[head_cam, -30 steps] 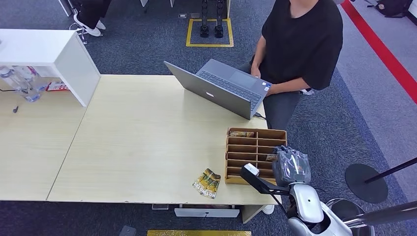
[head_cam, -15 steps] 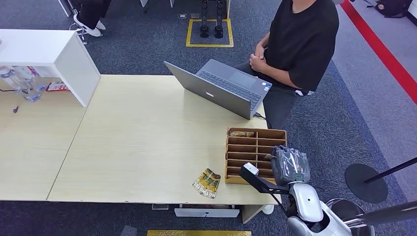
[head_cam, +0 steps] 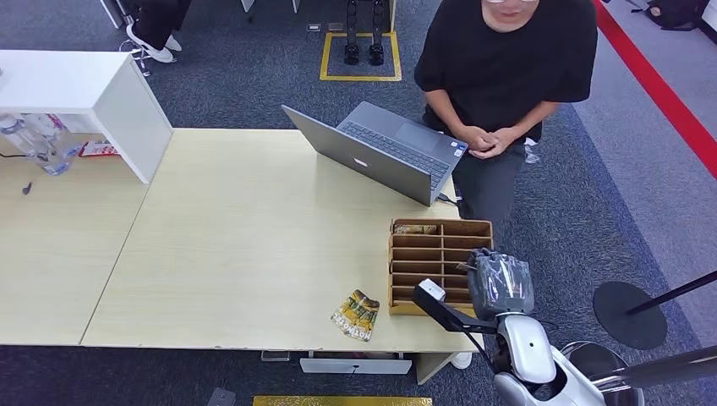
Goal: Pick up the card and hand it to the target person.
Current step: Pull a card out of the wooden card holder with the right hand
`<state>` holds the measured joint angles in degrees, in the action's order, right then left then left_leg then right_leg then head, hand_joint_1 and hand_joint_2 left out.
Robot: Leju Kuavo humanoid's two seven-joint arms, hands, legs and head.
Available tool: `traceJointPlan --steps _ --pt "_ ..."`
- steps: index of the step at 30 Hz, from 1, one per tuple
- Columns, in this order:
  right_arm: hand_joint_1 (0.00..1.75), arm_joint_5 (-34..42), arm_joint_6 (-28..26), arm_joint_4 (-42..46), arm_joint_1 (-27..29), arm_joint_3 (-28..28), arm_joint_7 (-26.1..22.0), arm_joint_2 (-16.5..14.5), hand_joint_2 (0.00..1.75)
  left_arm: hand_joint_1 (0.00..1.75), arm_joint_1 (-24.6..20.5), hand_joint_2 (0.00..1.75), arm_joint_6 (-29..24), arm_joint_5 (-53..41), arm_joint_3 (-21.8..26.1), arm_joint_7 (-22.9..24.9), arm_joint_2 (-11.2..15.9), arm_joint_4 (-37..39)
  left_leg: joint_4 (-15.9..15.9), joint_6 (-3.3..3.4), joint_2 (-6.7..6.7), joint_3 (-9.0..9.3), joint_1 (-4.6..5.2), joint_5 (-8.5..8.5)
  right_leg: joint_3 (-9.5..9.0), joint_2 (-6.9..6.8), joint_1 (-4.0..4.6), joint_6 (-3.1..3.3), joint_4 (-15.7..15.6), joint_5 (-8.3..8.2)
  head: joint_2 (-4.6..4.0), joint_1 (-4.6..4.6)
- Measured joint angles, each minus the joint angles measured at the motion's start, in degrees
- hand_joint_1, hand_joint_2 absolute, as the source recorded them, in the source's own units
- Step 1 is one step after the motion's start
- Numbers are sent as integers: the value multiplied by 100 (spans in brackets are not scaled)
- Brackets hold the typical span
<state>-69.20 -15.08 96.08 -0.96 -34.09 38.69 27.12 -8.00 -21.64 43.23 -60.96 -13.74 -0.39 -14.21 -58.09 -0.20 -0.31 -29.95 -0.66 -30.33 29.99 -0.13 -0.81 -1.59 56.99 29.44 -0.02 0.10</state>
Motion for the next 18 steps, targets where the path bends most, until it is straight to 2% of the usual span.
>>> traceJointPlan --steps 6,18 --pt "136 -413 261 524 3 162 25 116 175 0 3 0 0 0 0 -17 0 0 0 0 0 0 0 0 0 0 0 0 0 0 0 1" --pt "134 -1073 401 1616 3 502 -166 190 175 0 6 0 0 0 0 -18 0 0 0 0 0 0 0 0 0 0 0 0 0 0 0 1"
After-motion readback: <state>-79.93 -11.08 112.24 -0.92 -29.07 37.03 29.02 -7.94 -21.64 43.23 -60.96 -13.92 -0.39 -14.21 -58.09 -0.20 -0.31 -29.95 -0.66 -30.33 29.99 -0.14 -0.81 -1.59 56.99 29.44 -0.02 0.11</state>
